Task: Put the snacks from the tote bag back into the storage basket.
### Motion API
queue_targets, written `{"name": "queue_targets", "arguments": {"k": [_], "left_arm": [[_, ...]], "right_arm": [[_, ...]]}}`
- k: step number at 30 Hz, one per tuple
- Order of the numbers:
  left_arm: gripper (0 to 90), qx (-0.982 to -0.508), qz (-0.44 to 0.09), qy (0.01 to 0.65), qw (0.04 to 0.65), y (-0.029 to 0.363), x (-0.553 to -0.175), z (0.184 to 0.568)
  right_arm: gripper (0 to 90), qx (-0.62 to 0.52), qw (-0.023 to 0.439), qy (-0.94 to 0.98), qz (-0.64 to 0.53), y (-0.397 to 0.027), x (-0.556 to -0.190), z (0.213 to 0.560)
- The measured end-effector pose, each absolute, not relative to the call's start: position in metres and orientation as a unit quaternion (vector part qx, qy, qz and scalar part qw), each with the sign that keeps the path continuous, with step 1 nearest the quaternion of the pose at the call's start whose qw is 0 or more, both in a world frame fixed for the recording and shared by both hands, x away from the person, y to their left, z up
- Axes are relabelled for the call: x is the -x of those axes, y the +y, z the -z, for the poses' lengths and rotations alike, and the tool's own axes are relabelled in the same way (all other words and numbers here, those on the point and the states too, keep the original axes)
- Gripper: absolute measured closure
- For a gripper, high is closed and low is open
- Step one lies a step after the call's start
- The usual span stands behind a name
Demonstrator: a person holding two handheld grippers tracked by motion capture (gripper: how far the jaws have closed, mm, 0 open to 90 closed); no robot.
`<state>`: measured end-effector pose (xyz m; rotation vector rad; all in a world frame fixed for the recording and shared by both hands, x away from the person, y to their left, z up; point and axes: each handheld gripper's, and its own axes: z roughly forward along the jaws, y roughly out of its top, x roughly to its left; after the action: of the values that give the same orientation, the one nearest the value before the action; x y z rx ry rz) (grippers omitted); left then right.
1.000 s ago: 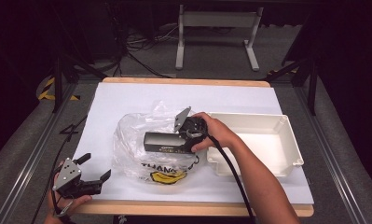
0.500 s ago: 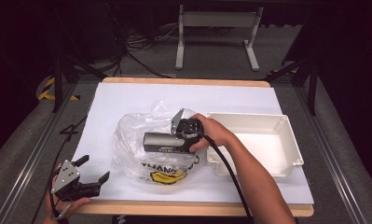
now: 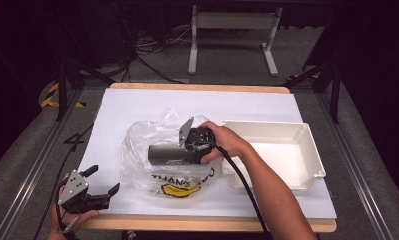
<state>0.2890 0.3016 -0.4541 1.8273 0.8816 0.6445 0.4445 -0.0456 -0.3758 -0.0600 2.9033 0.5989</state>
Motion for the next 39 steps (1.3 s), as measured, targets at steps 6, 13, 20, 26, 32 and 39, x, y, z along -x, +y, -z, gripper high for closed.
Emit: {"name": "queue_targets", "arguments": {"k": [6, 13, 20, 26, 32, 39], "left_arm": [[7.2, -0.753, -0.264, 0.362, 0.482, 0.302, -0.289, 0.454], [7.2, -0.756, -0.265, 0.362, 0.477, 0.3, -0.289, 0.455], [7.2, -0.757, -0.263, 0.362, 0.476, 0.3, -0.289, 0.455], [7.2, -0.757, -0.262, 0.362, 0.478, 0.301, -0.289, 0.455], [7.2, -0.756, -0.262, 0.362, 0.479, 0.301, -0.289, 0.454], [7.3, -0.757, -0.261, 0.361, 0.478, 0.3, -0.29, 0.455]], "right_arm": [[42.7, 0.02, 0.118, 0.967, -0.227, -0.048, -0.44, 0.366], [42.7, 0.029, 0.126, 0.964, -0.234, -0.052, -0.435, 0.349], [42.7, 0.027, 0.141, 0.958, -0.247, -0.066, -0.435, 0.332], [42.7, 0.037, 0.146, 0.955, -0.255, -0.081, -0.428, 0.315], [42.7, 0.035, 0.152, 0.955, -0.252, -0.1, -0.421, 0.301], [42.7, 0.026, 0.153, 0.955, -0.252, -0.119, -0.419, 0.297]]}}
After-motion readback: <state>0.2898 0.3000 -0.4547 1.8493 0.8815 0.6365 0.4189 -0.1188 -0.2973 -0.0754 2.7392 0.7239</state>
